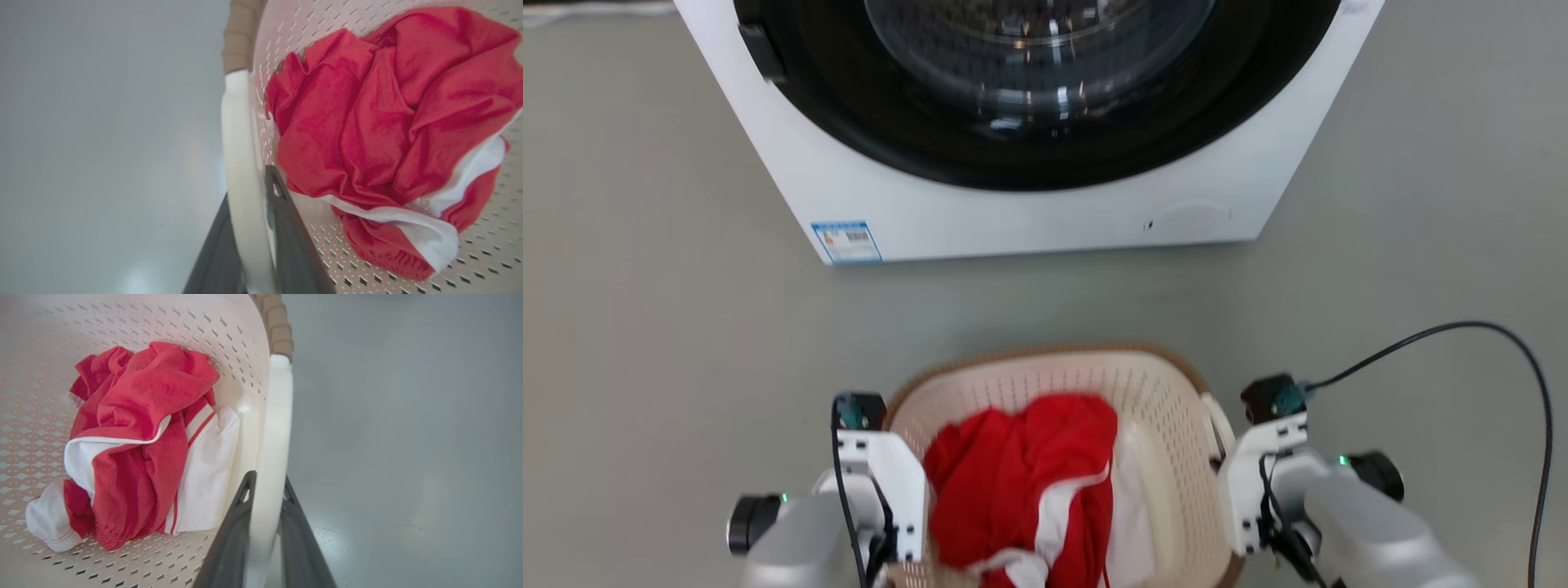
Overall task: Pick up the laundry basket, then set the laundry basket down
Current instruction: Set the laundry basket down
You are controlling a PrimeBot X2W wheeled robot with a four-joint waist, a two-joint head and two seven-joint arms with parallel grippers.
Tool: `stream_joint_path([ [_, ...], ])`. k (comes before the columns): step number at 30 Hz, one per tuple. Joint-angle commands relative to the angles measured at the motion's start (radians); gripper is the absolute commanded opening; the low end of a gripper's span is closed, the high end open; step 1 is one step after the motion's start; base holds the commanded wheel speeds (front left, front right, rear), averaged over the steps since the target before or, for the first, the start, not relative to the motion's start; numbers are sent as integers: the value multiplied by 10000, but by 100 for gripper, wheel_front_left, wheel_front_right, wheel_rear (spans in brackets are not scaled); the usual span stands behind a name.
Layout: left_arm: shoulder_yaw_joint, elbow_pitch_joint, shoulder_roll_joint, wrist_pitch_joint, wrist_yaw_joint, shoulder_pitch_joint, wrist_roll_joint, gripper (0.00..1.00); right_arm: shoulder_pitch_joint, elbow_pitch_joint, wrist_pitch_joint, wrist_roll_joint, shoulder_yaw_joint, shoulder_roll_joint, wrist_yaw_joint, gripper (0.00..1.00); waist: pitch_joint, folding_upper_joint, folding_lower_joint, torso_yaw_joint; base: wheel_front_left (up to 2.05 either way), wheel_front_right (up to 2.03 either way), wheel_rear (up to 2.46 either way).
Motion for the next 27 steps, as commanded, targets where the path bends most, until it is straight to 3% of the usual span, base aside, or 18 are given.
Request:
stream_joint_path([
  [1,159,-149,102,-157,82,-543,98,0,-310,-301,-405,-33,92,273,77,0,386,0,1,11,0,0,0],
  [27,-39,116,529,-1851,94,-3187,481,0,-2500,423,-3219,-754,-202,273,77,0,3903,0,1,89,0,0,0],
])
